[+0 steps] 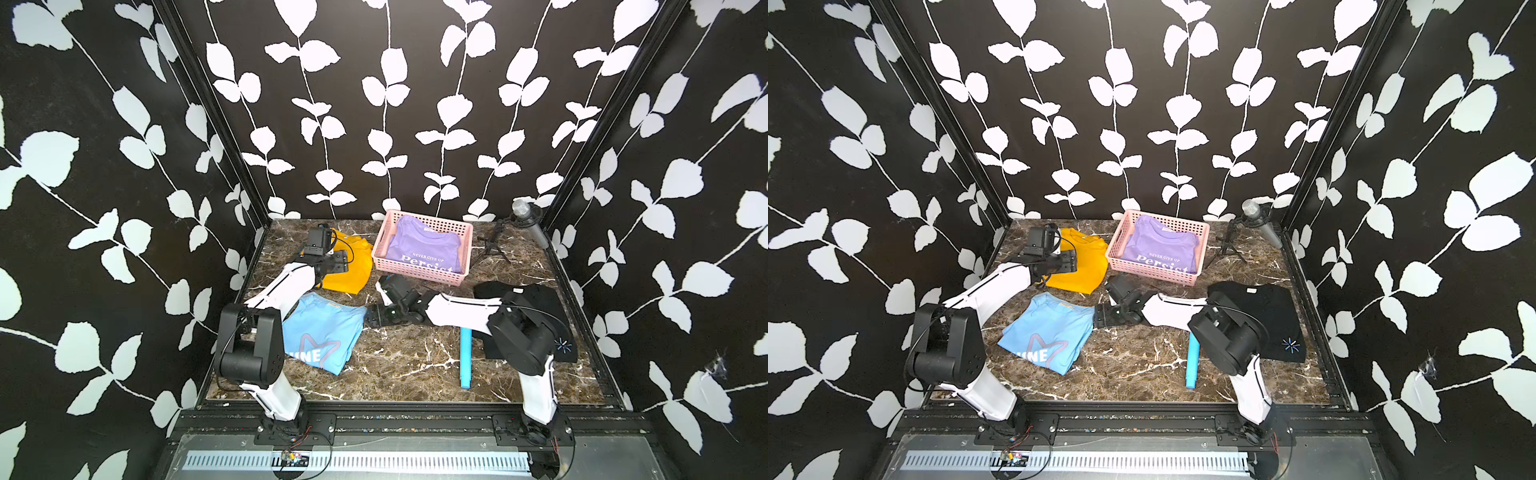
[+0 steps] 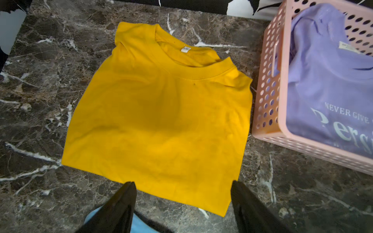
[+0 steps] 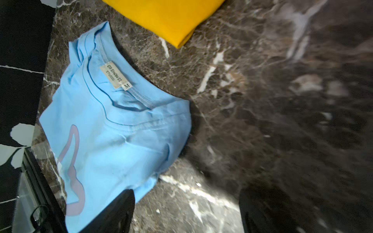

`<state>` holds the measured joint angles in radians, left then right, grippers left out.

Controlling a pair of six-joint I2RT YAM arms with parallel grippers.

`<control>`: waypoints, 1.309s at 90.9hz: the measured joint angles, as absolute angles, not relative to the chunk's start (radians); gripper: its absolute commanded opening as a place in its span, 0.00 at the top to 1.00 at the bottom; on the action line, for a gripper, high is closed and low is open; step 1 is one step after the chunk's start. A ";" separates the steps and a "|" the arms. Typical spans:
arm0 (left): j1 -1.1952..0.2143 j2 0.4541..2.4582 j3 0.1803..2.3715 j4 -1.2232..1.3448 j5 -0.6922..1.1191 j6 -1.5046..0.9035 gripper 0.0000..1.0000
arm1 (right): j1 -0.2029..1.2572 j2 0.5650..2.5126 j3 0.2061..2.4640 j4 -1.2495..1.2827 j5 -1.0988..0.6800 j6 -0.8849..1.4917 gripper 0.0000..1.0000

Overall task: Put the folded t-shirts into the basket
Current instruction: Move the T-shirt to the center of the board.

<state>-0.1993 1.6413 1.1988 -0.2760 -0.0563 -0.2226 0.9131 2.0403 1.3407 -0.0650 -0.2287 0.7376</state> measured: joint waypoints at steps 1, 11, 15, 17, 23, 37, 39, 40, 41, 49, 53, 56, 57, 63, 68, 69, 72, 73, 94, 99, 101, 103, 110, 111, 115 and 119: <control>-0.199 1.640 1.199 -0.276 -0.058 -0.224 0.23 | 0.915 2.046 1.345 -0.061 -0.229 0.743 0.17; -0.199 1.625 1.199 -0.265 -0.062 -0.228 0.23 | 0.928 2.088 1.383 -0.027 -0.236 0.808 0.20; -0.199 1.620 1.199 -0.261 -0.062 -0.229 0.23 | 0.931 2.102 1.398 -0.019 -0.239 0.831 0.22; -0.198 1.618 1.199 -0.259 -0.062 -0.229 0.23 | 0.932 2.109 1.406 -0.015 -0.241 0.839 0.23; -0.196 1.615 1.199 -0.255 -0.061 -0.229 0.23 | 0.935 2.133 1.428 -0.007 -0.244 0.862 0.28; -0.194 1.615 1.199 -0.255 -0.061 -0.229 0.23 | 0.955 2.161 1.458 0.000 -0.238 0.899 0.41; -0.194 1.614 1.199 -0.255 -0.061 -0.229 0.23 | 0.960 2.165 1.461 -0.001 -0.236 0.901 0.45; -0.194 1.614 1.199 -0.255 -0.061 -0.229 0.23 | 0.962 2.166 1.462 -0.001 -0.235 0.903 0.47; -0.194 1.614 1.199 -0.255 -0.061 -0.229 0.23 | 0.964 2.167 1.462 0.000 -0.234 0.904 0.49; -0.194 1.611 1.198 -0.255 -0.061 -0.229 0.23 | 0.978 2.179 1.466 0.006 -0.229 0.925 0.66; -0.194 1.607 1.195 -0.255 -0.060 -0.229 0.23 | 0.980 2.181 1.464 0.007 -0.226 0.925 0.72; -0.194 1.603 1.193 -0.255 -0.058 -0.230 0.23 | 0.981 2.181 1.459 0.010 -0.224 0.928 0.76; -0.194 1.602 1.193 -0.255 -0.057 -0.230 0.23 | 0.981 2.181 1.457 0.012 -0.223 0.932 0.77; -0.194 1.593 1.187 -0.251 -0.046 -0.236 0.23 | 0.974 2.175 1.435 0.026 -0.225 0.929 0.85; -0.194 1.583 1.177 -0.247 -0.023 -0.245 0.23 | 0.961 2.152 1.393 0.040 -0.225 0.923 0.92; -0.194 1.581 1.175 -0.244 -0.020 -0.249 0.24 | 0.959 2.146 1.383 0.042 -0.226 0.922 0.92; -0.194 1.574 1.165 -0.237 -0.004 -0.256 0.24 | 0.946 2.122 1.348 0.047 -0.227 0.916 0.94; -0.194 1.572 1.162 -0.235 0.003 -0.261 0.24 | 0.941 2.112 1.335 0.049 -0.229 0.912 0.94; -0.214 1.536 1.049 -0.171 0.119 -0.337 0.23 | 0.726 1.846 1.109 -0.109 -0.268 0.743 0.87; -0.240 1.534 1.023 -0.171 0.121 -0.341 0.23 | 0.665 1.797 1.093 -0.176 -0.269 0.674 0.81; -0.255 1.534 1.011 -0.171 0.123 -0.342 0.23 | 0.643 1.784 1.092 -0.202 -0.270 0.649 0.79; -0.269 1.534 1.001 -0.170 0.121 -0.342 0.23 | 0.621 1.774 1.091 -0.226 -0.270 0.626 0.77; -0.329 1.534 0.961 -0.170 0.122 -0.342 0.24 | 0.551 1.754 1.094 -0.303 -0.265 0.545 0.66; -0.340 1.534 0.953 -0.169 0.122 -0.342 0.24 | 0.544 1.754 1.095 -0.311 -0.265 0.543 0.64; -0.369 1.534 0.929 -0.168 0.126 -0.343 0.25 | 0.517 1.753 1.098 -0.344 -0.257 0.505 0.60; -0.398 1.535 0.904 -0.165 0.135 -0.346 0.26 | 0.496 1.754 1.102 -0.373 -0.249 0.479 0.56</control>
